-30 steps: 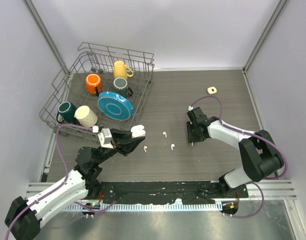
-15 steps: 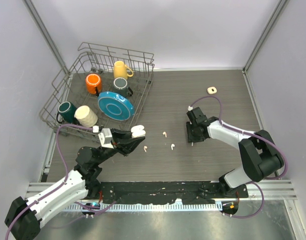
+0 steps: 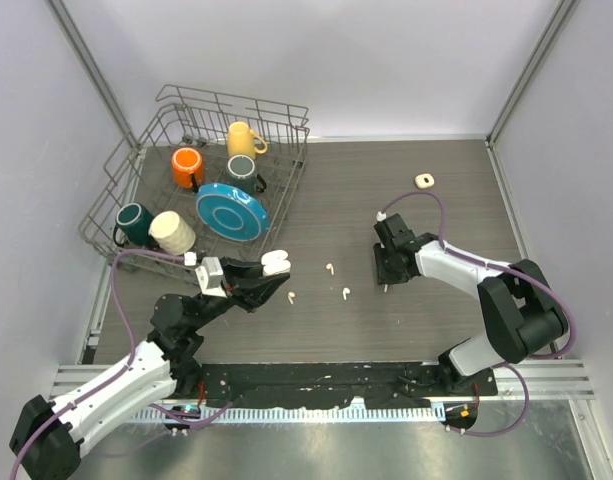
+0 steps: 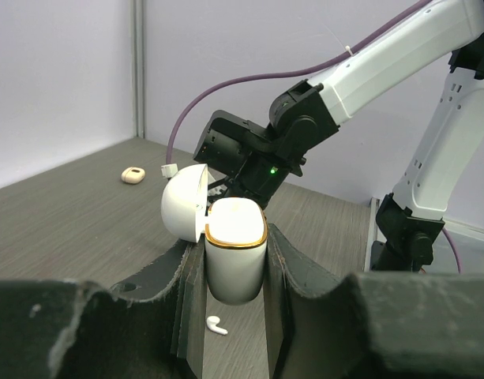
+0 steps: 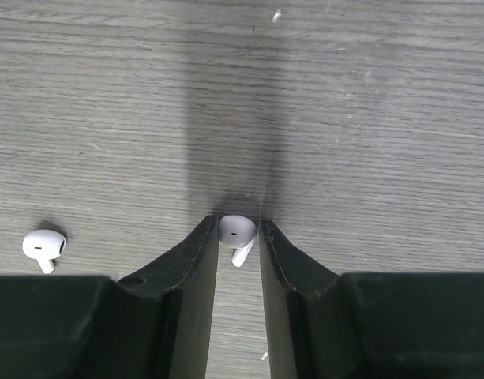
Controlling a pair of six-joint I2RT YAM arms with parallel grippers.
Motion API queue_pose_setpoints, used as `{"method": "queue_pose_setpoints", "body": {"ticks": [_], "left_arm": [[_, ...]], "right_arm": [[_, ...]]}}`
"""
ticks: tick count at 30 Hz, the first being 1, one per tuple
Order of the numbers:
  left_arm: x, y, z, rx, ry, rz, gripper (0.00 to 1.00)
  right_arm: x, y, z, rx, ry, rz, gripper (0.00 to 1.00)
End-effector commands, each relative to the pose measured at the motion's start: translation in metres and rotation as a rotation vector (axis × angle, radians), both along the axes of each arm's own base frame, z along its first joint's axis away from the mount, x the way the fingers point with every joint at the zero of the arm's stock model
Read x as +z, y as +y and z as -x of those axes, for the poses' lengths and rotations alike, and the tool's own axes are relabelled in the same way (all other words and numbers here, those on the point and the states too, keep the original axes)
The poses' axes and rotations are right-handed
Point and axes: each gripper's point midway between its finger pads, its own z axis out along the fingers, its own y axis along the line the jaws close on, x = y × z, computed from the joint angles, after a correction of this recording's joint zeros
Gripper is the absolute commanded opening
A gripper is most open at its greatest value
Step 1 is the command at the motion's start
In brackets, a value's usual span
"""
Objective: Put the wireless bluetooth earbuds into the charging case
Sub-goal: Pick up the earbud from the center of the board.
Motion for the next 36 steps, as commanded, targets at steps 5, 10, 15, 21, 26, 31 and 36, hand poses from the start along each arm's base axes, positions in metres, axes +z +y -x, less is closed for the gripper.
{"method": "queue_pose_setpoints", "body": {"ticks": [5, 10, 15, 21, 26, 31, 36], "left_arm": [[0.0242, 0.003, 0.001, 0.015, -0.065, 0.038, 0.0], [0.0242, 0.003, 0.001, 0.015, -0.065, 0.038, 0.0], [0.0236, 0.0036, 0.0002, 0.02, -0.064, 0.037, 0.0], [0.0235, 0.0032, 0.0012, 0.015, -0.064, 0.037, 0.0], [0.0232, 0.0034, 0.0016, 0.015, -0.062, 0.038, 0.0], [0.023, 0.0039, 0.0016, 0.017, -0.062, 0.036, 0.0], [0.0226, 0.0033, 0.0007, 0.018, -0.059, 0.035, 0.0]], "right_arm": [[0.0061, 0.0045, -0.0138, 0.009, -0.046, 0.006, 0.29], [0.0056, 0.0042, -0.0138, 0.013, -0.045, 0.012, 0.29], [0.0051, 0.0041, -0.0133, 0.014, -0.043, 0.015, 0.27], [0.0071, 0.0045, -0.0125, 0.015, -0.049, 0.012, 0.2], [0.0074, 0.0042, -0.012, 0.014, -0.05, 0.014, 0.29], [0.0071, 0.0032, -0.0132, 0.014, -0.052, 0.022, 0.35], [0.0063, 0.0024, -0.0133, 0.014, -0.052, 0.029, 0.36]]}}
